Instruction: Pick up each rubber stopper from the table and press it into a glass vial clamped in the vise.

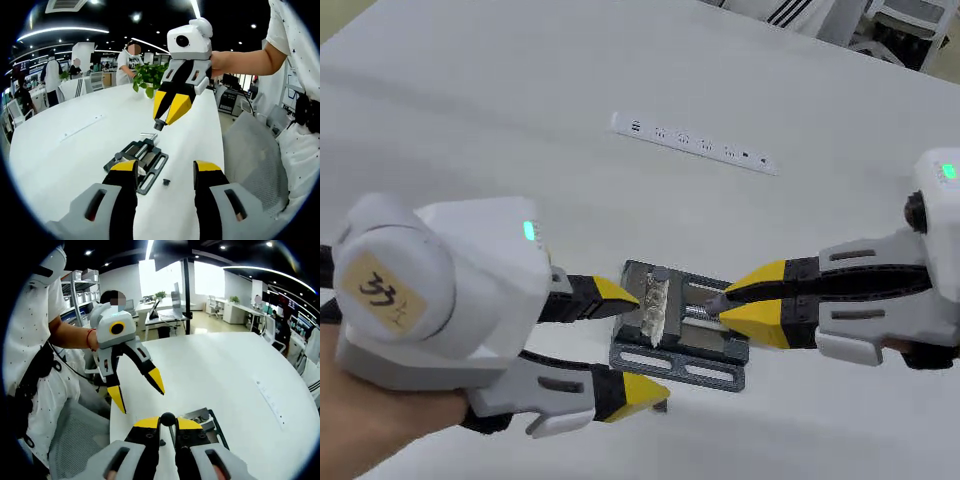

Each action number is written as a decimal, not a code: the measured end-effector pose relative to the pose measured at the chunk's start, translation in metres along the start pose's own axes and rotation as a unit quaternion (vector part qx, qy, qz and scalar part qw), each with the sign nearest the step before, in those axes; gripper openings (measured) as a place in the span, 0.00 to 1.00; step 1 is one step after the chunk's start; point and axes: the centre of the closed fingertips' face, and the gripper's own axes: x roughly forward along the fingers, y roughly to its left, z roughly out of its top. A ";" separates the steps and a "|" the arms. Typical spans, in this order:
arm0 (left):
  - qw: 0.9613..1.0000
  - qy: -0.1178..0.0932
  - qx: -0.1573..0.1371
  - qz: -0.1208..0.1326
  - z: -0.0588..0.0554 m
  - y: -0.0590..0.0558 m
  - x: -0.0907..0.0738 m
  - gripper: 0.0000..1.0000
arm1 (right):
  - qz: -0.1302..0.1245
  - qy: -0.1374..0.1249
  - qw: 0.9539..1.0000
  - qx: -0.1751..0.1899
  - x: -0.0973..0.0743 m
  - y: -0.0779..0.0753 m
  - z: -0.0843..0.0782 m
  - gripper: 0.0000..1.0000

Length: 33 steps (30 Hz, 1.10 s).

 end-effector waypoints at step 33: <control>0.997 -0.068 -0.021 -0.016 -0.022 0.027 0.005 0.99 | -0.006 0.213 0.977 -0.019 0.085 -0.059 -0.052 0.05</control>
